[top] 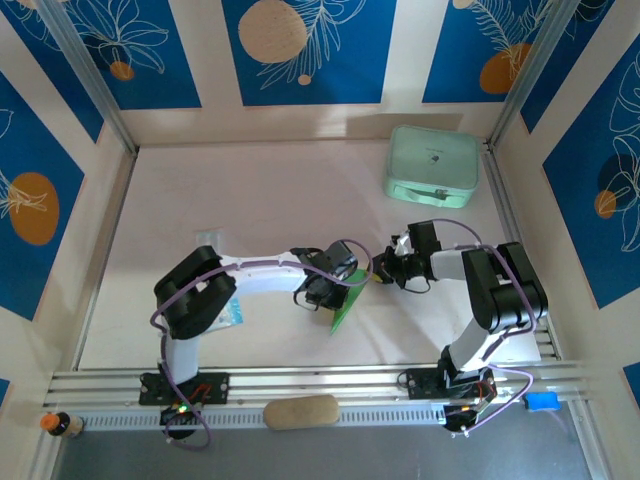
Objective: Fold a paper plane with a square sheet of paper (pick it up from the middle)
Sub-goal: Fold the wing for the fifth time at the center of the table.
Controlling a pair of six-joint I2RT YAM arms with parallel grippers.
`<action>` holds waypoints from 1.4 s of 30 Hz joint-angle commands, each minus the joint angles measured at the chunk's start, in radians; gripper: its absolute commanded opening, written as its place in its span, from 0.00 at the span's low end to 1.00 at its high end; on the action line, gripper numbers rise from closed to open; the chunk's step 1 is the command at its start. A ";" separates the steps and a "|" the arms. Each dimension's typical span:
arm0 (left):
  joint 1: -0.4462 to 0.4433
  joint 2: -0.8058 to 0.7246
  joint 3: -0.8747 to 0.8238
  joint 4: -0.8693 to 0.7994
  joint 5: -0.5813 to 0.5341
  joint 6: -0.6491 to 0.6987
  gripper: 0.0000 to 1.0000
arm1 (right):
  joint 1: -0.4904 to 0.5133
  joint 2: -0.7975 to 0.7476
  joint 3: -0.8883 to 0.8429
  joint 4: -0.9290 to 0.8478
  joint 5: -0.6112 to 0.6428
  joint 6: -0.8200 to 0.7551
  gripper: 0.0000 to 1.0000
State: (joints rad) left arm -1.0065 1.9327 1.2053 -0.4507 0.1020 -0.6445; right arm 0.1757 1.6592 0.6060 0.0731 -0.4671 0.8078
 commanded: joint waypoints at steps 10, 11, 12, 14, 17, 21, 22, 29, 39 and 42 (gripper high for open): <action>-0.041 0.137 -0.045 -0.030 -0.003 0.023 0.10 | 0.030 -0.108 0.025 -0.101 0.116 -0.037 0.10; -0.041 0.134 -0.047 -0.032 -0.003 0.022 0.10 | 0.031 -0.122 0.021 -0.087 0.084 -0.038 0.11; -0.041 0.131 -0.048 -0.039 -0.008 0.020 0.09 | 0.035 -0.133 0.017 -0.076 0.058 -0.035 0.11; -0.041 0.129 -0.058 -0.054 -0.014 0.002 0.09 | 0.054 -0.147 0.003 -0.063 0.030 -0.019 0.11; -0.041 0.124 -0.055 -0.062 0.015 -0.021 0.09 | 0.087 -0.163 -0.009 -0.088 0.017 -0.005 0.11; -0.040 0.140 -0.003 -0.099 0.001 -0.014 0.09 | 0.108 -0.187 0.012 -0.174 0.027 -0.045 0.11; -0.039 0.141 0.005 -0.108 -0.005 -0.013 0.09 | 0.109 -0.194 0.015 -0.187 0.029 -0.051 0.11; -0.040 0.128 -0.062 -0.050 0.008 -0.035 0.09 | 0.118 -0.203 0.020 -0.179 0.016 -0.064 0.11; -0.040 0.105 -0.060 -0.063 -0.013 -0.013 0.09 | 0.133 -0.148 0.023 -0.180 0.083 -0.060 0.10; -0.040 0.103 -0.059 -0.062 -0.016 -0.009 0.09 | 0.134 -0.107 0.014 -0.156 0.066 -0.061 0.08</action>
State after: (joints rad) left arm -1.0103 1.9251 1.2190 -0.4728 0.0921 -0.6594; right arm 0.3019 1.5120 0.6262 -0.0822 -0.3988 0.7582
